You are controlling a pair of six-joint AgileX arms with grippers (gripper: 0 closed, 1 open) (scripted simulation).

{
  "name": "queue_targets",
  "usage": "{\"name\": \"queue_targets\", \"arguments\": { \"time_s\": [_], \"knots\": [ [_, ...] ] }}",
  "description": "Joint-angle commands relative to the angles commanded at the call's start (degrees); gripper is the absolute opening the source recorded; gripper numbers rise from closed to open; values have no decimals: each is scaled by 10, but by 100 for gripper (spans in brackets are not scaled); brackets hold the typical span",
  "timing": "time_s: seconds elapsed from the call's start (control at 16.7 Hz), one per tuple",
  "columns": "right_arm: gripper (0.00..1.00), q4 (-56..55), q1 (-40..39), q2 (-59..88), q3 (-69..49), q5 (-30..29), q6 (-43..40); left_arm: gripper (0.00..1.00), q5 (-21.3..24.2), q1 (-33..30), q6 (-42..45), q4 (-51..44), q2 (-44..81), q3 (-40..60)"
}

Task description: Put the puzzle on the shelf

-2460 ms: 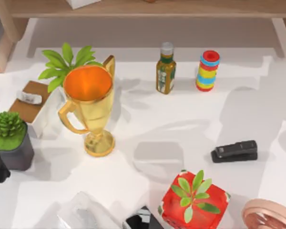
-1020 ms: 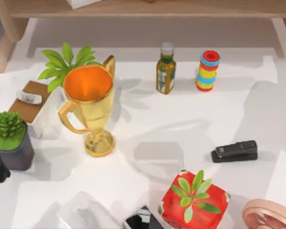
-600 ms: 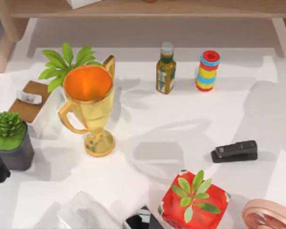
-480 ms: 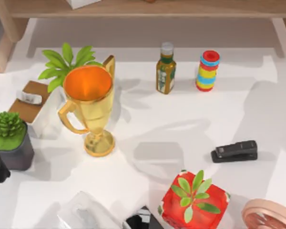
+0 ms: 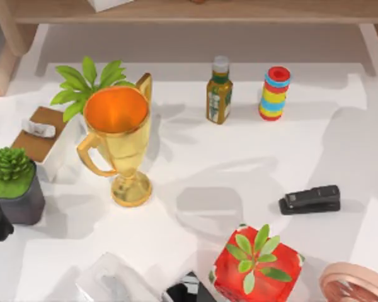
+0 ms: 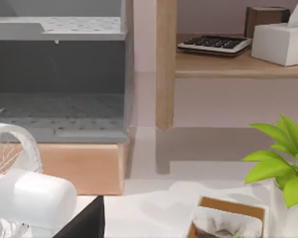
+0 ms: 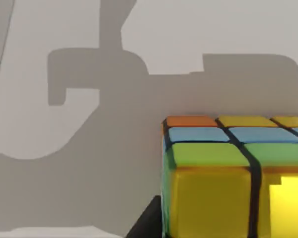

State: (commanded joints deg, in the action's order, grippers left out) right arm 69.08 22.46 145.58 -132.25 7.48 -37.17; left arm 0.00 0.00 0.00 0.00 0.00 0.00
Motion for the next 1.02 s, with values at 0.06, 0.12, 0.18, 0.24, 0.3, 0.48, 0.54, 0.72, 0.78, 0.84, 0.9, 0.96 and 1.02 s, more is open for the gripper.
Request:
{"name": "queue_targets", "arguments": {
  "time_s": [0.06,0.12,0.18,0.24,0.3,0.48,0.54,0.72,0.78,0.84,0.9,0.96,1.02],
  "knots": [
    [0,2,1,2,6,5,-16,100,0,0,0,0,0,0],
    [0,5,2,2,10,10,-32,100,0,0,0,0,0,0],
    [0,8,4,2,13,15,-47,100,0,0,0,0,0,0],
    [0,10,5,1,16,19,-61,100,0,0,0,0,0,0],
    [0,13,5,-1,19,22,-72,100,0,0,0,0,0,0],
    [0,25,4,1,15,21,-81,100,0,0,0,0,0,0],
    [0,33,4,5,6,18,-79,100,0,0,0,0,0,0],
    [0,55,2,17,-36,4,-50,100,0,0,0,0,0,0],
    [0,62,1,16,-52,-1,-35,100,0,0,0,0,0,0],
    [0,68,1,14,-68,-6,-20,100,0,0,0,0,0,0],
    [0,72,1,13,-83,-10,-4,100,0,0,0,0,0,0],
    [0,75,1,13,-95,-13,10,100,0,0,0,0,0,0],
    [0,77,1,13,-104,-14,21,100,0,0,0,0,0,0]
  ]
}}
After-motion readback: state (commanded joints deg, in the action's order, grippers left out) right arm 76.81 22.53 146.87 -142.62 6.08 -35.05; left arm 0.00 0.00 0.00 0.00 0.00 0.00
